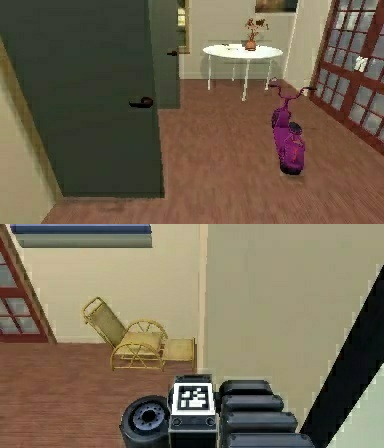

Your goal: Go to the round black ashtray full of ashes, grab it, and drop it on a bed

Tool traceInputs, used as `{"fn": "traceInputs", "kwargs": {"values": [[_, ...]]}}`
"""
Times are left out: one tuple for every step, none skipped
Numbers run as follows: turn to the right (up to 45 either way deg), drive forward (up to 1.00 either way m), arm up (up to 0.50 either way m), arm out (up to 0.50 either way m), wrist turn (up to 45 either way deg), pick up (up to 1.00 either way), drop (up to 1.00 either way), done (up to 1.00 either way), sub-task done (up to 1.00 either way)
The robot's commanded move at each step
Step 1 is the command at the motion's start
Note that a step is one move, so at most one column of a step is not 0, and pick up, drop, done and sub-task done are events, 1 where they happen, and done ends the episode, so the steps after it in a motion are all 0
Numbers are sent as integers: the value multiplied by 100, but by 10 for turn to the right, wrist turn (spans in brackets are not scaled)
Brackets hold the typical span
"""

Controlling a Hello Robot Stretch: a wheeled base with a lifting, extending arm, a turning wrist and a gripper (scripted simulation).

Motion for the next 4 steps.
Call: {"fn": "traceInputs", "kwargs": {"values": [[90,0,0,0,0,0,0,0,0],[0,100,0,0,0,0,0,0,0],[-60,0,0,0,0,0,0,0,0],[0,80,0,0,0,0,0,0,0]]}}
